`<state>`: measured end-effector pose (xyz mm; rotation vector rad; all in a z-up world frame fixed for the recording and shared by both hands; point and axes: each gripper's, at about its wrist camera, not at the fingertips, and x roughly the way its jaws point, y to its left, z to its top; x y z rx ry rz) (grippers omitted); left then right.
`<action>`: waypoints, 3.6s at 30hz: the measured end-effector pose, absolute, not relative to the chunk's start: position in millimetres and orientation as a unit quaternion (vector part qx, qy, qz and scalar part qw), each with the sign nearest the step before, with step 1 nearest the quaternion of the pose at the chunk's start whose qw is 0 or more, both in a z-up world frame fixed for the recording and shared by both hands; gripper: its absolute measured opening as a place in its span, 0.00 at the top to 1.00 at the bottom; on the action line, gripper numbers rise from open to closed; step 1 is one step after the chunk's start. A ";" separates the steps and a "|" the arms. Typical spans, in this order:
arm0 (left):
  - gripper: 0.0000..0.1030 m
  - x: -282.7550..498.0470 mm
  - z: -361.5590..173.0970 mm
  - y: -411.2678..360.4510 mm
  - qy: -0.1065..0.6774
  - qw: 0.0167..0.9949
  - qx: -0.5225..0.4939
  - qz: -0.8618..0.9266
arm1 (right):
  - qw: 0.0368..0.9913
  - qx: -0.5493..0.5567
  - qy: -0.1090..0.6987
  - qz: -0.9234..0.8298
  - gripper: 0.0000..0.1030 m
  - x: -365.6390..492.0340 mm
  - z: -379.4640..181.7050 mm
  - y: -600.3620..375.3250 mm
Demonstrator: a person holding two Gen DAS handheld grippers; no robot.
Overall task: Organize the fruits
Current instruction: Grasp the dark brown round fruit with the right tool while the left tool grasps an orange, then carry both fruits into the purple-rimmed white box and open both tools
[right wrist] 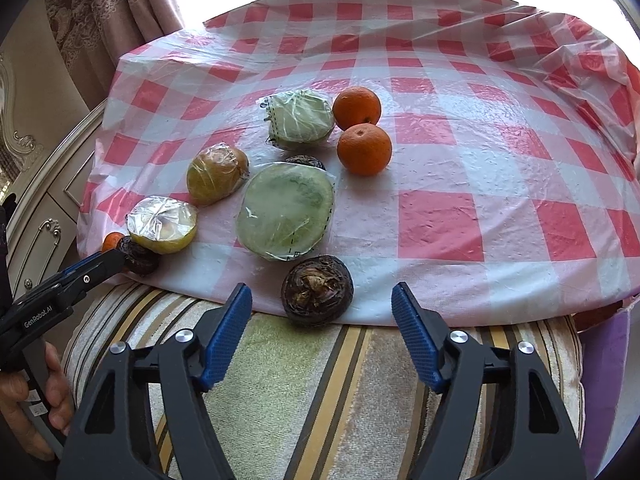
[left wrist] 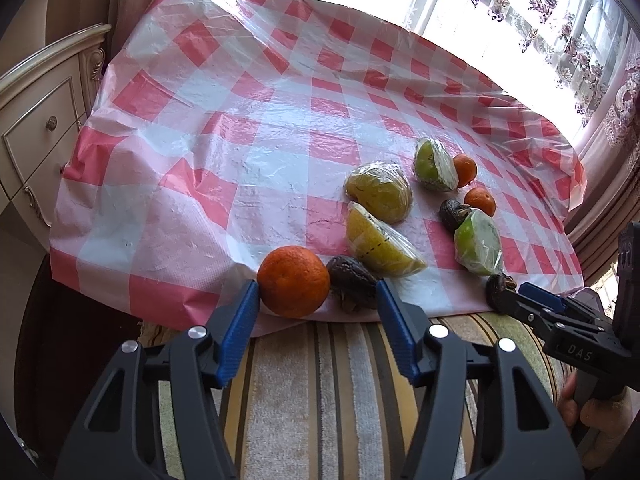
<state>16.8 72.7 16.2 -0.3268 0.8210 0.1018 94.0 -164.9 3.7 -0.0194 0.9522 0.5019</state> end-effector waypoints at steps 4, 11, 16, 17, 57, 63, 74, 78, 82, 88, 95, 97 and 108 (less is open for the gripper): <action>0.58 24.3 17.6 74.0 0.394 0.906 -0.152 0.040 | 0.854 -0.012 0.458 0.246 0.47 97.0 0.1 -159.2; 0.61 51.6 25.2 63.7 0.386 0.915 -0.118 0.024 | 0.854 -0.008 0.455 0.252 0.62 101.7 -0.3 -156.2; 0.43 45.6 25.5 67.0 0.376 0.917 -0.130 0.025 | 0.854 0.001 0.452 0.257 0.62 101.9 -0.6 -158.5; 0.43 44.0 26.6 68.5 0.372 0.918 -0.134 0.024 | 0.854 0.003 0.452 0.259 0.63 101.7 -0.3 -159.0; 0.67 41.5 26.3 83.0 0.380 0.915 -0.125 0.057 | 0.866 0.048 0.424 0.261 0.63 82.2 20.0 -194.8; 0.67 37.7 40.8 75.5 0.365 0.922 -0.111 0.060 | 0.870 0.060 0.418 0.253 0.63 79.5 26.6 -213.3; 0.67 58.7 67.8 -32.0 0.363 0.929 -0.048 -0.062 | 0.896 0.088 0.401 0.170 0.63 72.9 39.0 -304.8; 0.67 67.8 67.4 -91.9 0.371 0.921 -0.014 -0.122 | 0.903 0.093 0.397 0.136 0.63 69.7 41.5 -342.1; 0.67 74.9 68.8 -148.8 0.372 0.912 0.021 -0.171 | 0.907 0.092 0.398 0.100 0.63 66.8 37.0 -377.1; 0.67 83.3 65.7 -235.3 0.368 0.893 0.076 -0.246 | 0.906 0.097 0.412 0.033 0.63 68.2 22.5 -436.2; 0.67 88.5 43.2 -330.3 0.392 0.851 0.134 -0.324 | 0.884 0.080 0.459 -0.031 0.63 81.6 -11.7 -493.7; 0.67 92.8 31.5 -353.2 0.414 0.831 0.145 -0.344 | 0.879 0.071 0.470 -0.040 0.63 85.9 -19.6 -502.7; 0.66 115.9 -39.5 -415.1 0.494 0.771 0.229 -0.330 | 0.823 0.019 0.567 -0.026 0.62 126.1 -59.0 -514.1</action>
